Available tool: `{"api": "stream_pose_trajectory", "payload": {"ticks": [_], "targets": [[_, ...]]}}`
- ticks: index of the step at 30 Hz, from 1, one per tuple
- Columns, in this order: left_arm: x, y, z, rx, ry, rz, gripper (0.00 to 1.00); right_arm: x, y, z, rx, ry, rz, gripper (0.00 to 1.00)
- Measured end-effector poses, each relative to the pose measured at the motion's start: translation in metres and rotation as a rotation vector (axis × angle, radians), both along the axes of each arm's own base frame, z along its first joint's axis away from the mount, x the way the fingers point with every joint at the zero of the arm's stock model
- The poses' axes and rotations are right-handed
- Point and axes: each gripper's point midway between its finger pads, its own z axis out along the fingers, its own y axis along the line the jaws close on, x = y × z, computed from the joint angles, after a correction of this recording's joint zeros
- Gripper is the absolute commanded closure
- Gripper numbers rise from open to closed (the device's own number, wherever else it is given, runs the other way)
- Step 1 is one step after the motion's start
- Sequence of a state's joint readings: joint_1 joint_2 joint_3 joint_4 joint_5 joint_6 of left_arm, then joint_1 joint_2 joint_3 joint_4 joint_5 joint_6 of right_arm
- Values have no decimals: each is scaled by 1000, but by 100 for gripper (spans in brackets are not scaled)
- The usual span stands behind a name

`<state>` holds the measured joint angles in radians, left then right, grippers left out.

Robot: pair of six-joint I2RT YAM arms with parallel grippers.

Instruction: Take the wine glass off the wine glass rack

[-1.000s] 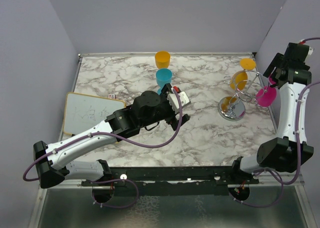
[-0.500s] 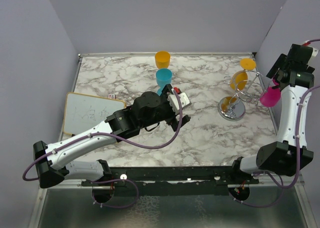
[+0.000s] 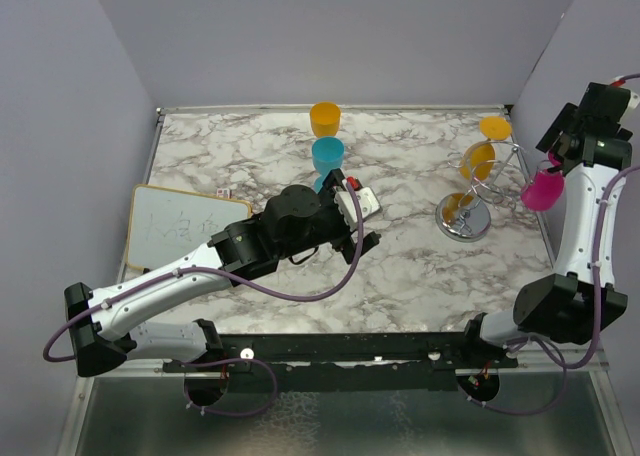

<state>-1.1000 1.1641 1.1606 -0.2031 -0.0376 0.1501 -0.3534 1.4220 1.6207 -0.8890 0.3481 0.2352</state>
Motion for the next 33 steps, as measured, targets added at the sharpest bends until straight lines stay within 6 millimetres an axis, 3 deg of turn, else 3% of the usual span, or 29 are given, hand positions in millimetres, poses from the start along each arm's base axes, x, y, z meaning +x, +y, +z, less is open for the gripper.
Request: {"api": "stream_pose_trajectory", "payload": {"ticks": [8, 19, 26, 33], "targets": [[1, 1, 0, 3, -4, 8, 1, 23, -3, 6, 11, -27, 27, 26], [5, 4, -12, 36, -12, 24, 1, 56, -4, -4, 48, -36, 68, 29], [6, 5, -12, 36, -18, 32, 1, 79, -2, 16, 52, -103, 111, 30], [10, 6, -15, 45, -33, 50, 1, 105, 21, 27, 54, -159, 175, 30]]}}
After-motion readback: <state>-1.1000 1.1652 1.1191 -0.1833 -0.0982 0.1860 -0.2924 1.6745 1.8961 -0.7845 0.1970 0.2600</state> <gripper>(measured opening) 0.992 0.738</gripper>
